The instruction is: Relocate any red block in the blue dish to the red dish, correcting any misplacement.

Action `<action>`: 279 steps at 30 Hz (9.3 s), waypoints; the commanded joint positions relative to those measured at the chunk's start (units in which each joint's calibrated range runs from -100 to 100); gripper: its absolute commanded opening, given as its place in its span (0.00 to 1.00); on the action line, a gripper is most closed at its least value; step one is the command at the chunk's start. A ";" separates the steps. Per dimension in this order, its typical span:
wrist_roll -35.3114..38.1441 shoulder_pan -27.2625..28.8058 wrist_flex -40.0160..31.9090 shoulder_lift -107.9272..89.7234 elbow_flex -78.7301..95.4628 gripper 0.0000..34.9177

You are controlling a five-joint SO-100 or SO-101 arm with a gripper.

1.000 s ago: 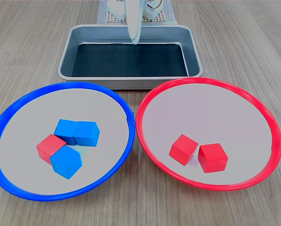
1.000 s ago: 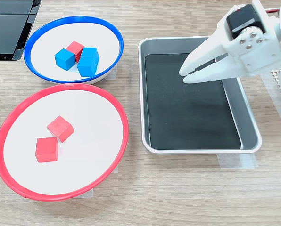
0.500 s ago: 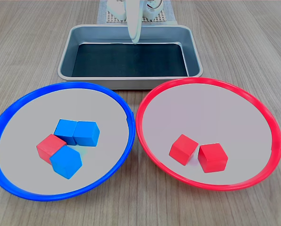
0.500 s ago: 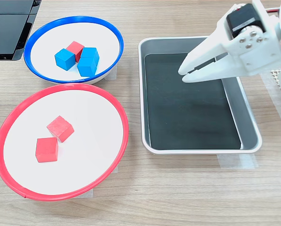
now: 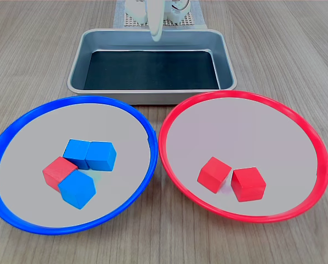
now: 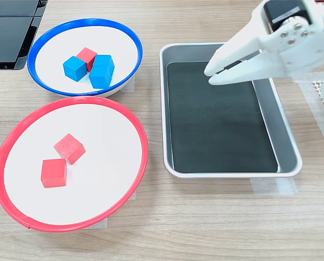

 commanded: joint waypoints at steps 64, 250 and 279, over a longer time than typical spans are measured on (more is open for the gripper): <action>-14.55 15.28 11.81 126.57 -125.74 0.43; -0.78 -13.89 -4.53 117.79 -96.33 0.09; 0.88 -9.00 -9.65 90.24 -83.23 0.14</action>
